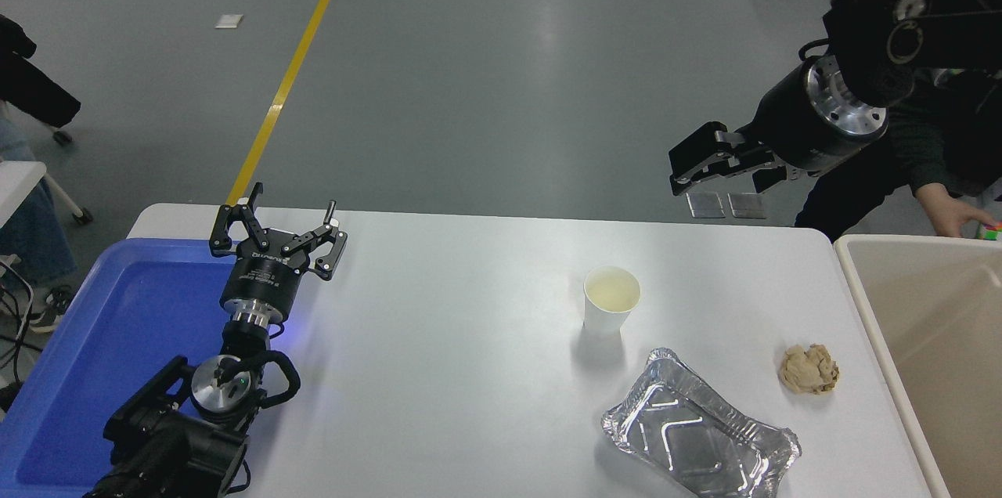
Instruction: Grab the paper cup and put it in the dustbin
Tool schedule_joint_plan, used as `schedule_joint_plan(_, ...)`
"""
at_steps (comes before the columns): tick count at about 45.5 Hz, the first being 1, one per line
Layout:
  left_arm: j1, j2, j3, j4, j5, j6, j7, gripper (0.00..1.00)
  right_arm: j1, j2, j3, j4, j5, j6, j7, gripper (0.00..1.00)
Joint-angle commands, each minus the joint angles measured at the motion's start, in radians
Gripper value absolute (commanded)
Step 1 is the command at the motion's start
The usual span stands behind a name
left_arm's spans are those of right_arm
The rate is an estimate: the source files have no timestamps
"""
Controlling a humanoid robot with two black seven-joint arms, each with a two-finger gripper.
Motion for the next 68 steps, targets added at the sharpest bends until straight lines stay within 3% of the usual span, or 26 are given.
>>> schedule_joint_plan(1,0.0,0.0,0.0,0.001,0.0,-0.001,0.0,0.99,-0.049,0.113,-0.011,-0.082,0.011,0.002,-0.006,1.0)
schedule_joint_plan(23,0.0,-0.001,0.0,0.0,0.0,0.0,0.0,0.99,-0.266,0.249,-0.009,-0.309,0.03,-0.011,-0.006,1.0)
schedule_joint_plan(68,0.0,0.0,0.0,0.001,0.0,-0.001,0.0,0.99,-0.75,0.295,0.135,-0.601,-0.087,-0.155,-0.006,1.0)
